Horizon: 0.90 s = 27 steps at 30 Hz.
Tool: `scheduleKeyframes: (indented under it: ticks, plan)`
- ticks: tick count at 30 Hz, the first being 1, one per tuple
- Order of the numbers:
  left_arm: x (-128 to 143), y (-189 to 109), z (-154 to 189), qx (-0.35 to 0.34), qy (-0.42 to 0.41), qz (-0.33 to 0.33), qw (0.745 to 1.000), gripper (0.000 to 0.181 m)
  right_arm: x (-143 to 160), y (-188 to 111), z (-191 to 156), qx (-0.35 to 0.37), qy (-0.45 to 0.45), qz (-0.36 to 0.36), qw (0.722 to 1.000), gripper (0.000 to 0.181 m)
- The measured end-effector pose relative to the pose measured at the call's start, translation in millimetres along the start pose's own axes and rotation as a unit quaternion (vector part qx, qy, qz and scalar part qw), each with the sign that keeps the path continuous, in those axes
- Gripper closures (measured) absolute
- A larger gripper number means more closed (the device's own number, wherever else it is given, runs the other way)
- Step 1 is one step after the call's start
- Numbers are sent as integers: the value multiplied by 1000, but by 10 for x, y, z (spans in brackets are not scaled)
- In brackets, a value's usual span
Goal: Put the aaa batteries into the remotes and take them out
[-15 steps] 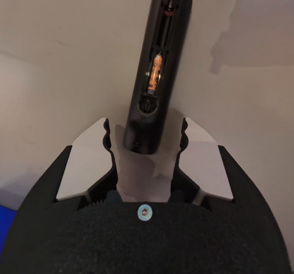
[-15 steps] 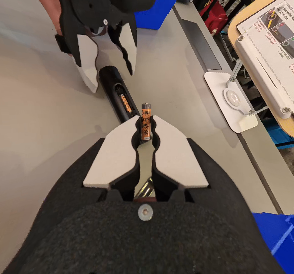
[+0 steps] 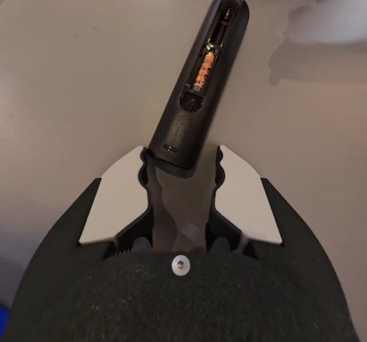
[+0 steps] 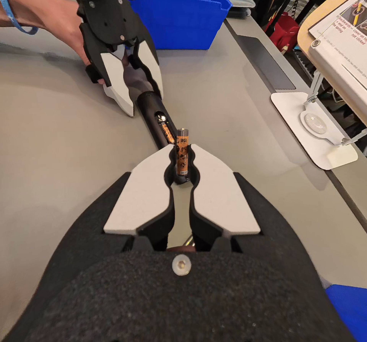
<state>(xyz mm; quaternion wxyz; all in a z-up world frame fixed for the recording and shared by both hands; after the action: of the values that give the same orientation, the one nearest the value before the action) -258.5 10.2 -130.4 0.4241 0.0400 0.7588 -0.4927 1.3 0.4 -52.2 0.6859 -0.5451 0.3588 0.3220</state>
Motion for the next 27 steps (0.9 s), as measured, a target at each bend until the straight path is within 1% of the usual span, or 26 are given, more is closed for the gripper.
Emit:
scheduleKeyframes:
  ticks: [5,6,8,12,15,17,21,25,27]
  plan:
    - [-17,22,4,11,13,6,1000,116,50,8,13,0,4,-12,1000,171]
    - [-28,30,13,17,18,9,1000,120,60,7,22,2,6,-15,1000,171]
    - [-49,37,59,33,41,16,998,133,77,10,38,5,11,-21,1000,171]
    - [-78,60,62,39,43,16,998,133,51,23,87,10,23,-48,999,171]
    - [-78,43,38,49,32,16,998,134,-51,3,147,1,23,-61,998,171]
    - [-95,-11,21,60,18,26,998,134,-134,-10,211,-23,21,-59,998,171]
    - [-186,-218,-5,62,16,47,997,134,-193,65,373,-105,31,-33,993,171]
    - [-313,-398,-20,47,24,49,997,134,-76,335,464,-177,109,-3,978,171]
    - [-364,-460,-4,31,44,41,998,134,-2,470,448,-179,140,3,974,171]
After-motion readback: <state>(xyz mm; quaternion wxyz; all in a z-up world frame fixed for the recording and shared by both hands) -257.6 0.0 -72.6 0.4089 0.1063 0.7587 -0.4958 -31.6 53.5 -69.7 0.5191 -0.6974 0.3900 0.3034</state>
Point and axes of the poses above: each gripper's, where its closed fingertips meet, y out along the fingers, x out of its underside, z = x × y across the jaws, the point moved 9 cm from there along -y, back along the fingers, and after that the axes turned 12 degrees about -x, right-handed, at the moved point
